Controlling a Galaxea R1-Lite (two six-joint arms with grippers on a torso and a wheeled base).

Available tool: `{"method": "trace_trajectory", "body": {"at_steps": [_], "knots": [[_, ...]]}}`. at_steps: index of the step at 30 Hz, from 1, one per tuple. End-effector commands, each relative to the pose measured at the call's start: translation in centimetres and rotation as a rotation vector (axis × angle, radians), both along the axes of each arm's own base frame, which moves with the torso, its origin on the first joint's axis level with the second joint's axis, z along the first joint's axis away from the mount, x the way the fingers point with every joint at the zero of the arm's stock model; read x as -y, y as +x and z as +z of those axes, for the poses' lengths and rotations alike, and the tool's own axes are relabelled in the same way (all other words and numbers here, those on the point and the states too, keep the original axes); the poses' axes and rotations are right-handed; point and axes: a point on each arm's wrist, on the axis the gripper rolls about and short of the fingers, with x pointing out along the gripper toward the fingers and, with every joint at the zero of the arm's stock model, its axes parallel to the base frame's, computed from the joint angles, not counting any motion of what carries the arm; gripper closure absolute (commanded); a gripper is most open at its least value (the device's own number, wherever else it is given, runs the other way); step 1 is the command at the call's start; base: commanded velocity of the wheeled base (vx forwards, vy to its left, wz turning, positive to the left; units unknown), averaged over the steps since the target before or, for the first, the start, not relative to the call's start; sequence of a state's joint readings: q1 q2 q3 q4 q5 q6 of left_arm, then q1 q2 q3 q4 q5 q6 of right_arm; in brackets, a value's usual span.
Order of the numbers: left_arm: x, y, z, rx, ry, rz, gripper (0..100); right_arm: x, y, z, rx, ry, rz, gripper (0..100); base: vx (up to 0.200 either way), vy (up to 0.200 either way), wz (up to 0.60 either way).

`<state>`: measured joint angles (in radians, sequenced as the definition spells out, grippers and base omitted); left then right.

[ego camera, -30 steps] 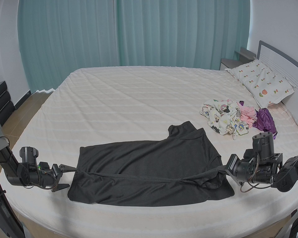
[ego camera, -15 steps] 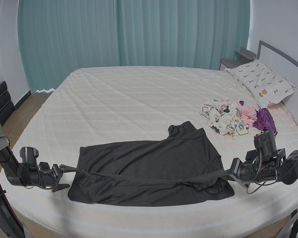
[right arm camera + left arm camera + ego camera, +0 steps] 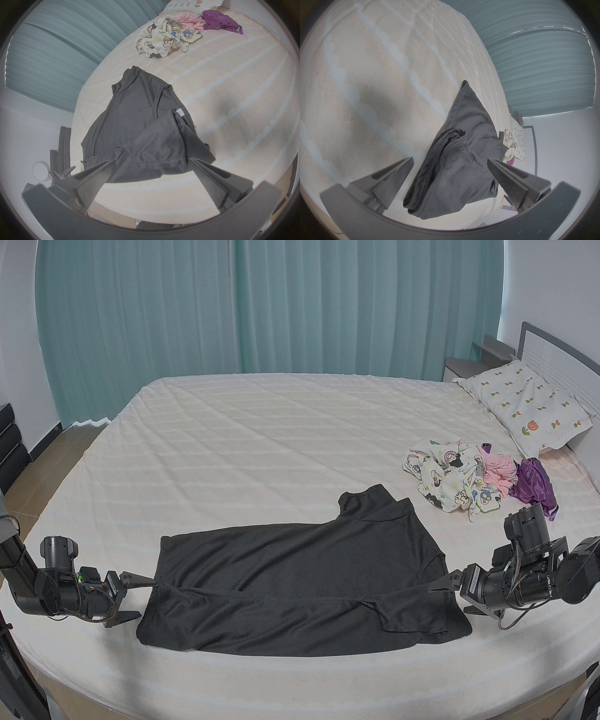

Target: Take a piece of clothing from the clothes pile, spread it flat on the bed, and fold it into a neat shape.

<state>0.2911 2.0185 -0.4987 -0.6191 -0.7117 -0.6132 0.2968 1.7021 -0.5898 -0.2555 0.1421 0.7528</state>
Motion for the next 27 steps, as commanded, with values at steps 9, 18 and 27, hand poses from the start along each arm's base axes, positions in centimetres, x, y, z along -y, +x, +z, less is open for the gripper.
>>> {"method": "trace_trajectory", "body": {"at_steps": [9,18,27], "knots": [[0.0,0.0,0.0,0.000,0.000,0.001,0,0.0,3.9,-4.7,0.023,-0.039,0.017,0,0.000,0.000,0.00],[0.0,0.0,-0.1,-0.002,0.000,-0.002,0,0.0,6.4,-6.2,0.064,-0.025,0.005,0,0.000,0.000,0.00],[0.0,0.0,0.0,-0.001,-0.001,-0.001,0,0.0,7.4,-6.5,0.071,-0.020,-0.008,100,0.000,0.000,0.00]]}}
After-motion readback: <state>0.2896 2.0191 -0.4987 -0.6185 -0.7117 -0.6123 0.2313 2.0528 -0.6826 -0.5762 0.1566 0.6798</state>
